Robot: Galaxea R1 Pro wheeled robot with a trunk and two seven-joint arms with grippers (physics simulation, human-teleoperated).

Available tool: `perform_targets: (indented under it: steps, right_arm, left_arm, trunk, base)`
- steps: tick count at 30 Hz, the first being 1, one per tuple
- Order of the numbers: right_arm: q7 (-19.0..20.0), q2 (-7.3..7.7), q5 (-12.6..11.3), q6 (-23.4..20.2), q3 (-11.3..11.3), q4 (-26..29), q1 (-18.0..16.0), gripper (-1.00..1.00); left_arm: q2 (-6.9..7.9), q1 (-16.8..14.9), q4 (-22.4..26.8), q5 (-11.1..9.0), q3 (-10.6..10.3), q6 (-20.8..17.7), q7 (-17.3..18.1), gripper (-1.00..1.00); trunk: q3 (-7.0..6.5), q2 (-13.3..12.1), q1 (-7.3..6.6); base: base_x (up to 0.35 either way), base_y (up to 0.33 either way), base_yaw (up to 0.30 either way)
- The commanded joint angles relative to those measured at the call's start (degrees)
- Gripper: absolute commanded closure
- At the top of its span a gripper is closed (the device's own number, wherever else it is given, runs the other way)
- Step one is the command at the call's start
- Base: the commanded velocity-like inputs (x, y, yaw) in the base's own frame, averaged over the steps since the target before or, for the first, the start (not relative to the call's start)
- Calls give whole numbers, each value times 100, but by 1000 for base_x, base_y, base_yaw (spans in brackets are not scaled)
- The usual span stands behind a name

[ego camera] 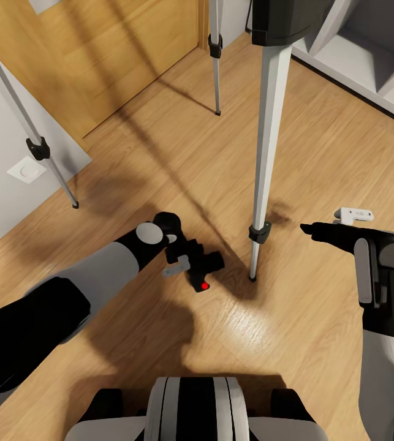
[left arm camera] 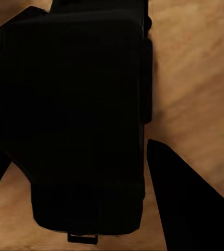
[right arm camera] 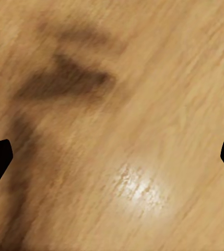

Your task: Attach the digital camera to the camera tripod in the bedroom.

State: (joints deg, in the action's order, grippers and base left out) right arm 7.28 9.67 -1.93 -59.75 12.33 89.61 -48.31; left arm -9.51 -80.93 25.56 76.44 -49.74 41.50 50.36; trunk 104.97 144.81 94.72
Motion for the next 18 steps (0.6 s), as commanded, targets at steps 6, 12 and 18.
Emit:
perform_targets:
  steps: [6,12,18]
  right_arm:
    - [11,0,-16,-25,6,4,-3,-100]
    - [11,0,-12,-25,6,4,-3,-100]
    - [11,0,-11,-25,6,4,-3,-100]
  left_arm:
    - [27,-8,458,20,305,12,91,100]
    - [47,3,1067,31,1259,-8,440,100]
    - [71,17,1430,61,2177,-14,651,100]
  trunk:
    - [3,1,-1]
    - [3,1,-1]
    - [3,1,-1]
  base:
    - [0,0,0]
    - [0,0,0]
    - [0,0,0]
